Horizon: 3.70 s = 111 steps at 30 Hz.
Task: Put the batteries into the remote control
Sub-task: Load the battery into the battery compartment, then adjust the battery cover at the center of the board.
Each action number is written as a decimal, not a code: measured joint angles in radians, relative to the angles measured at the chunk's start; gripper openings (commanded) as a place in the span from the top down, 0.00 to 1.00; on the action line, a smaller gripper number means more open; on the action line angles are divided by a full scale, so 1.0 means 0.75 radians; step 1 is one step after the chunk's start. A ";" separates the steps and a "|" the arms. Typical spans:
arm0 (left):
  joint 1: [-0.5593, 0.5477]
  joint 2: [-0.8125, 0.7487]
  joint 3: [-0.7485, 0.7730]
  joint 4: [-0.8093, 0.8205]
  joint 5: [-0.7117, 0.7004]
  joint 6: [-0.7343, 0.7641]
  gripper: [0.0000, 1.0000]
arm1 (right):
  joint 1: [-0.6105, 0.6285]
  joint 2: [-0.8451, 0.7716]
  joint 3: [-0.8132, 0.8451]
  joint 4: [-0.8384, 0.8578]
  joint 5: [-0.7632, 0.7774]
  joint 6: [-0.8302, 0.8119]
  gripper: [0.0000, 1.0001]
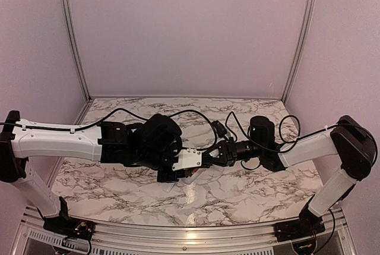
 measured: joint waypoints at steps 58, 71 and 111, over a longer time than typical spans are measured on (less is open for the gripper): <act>0.217 0.473 0.051 -0.128 -0.154 -0.958 0.27 | -0.123 0.061 -0.024 -0.278 0.244 -0.416 1.00; 0.372 0.436 -0.007 -0.144 -0.240 -1.058 0.40 | -0.137 0.061 -0.024 -0.294 0.243 -0.441 1.00; 0.277 0.357 -0.086 -0.172 -0.213 -0.896 0.20 | -0.169 0.055 -0.024 -0.343 0.233 -0.477 1.00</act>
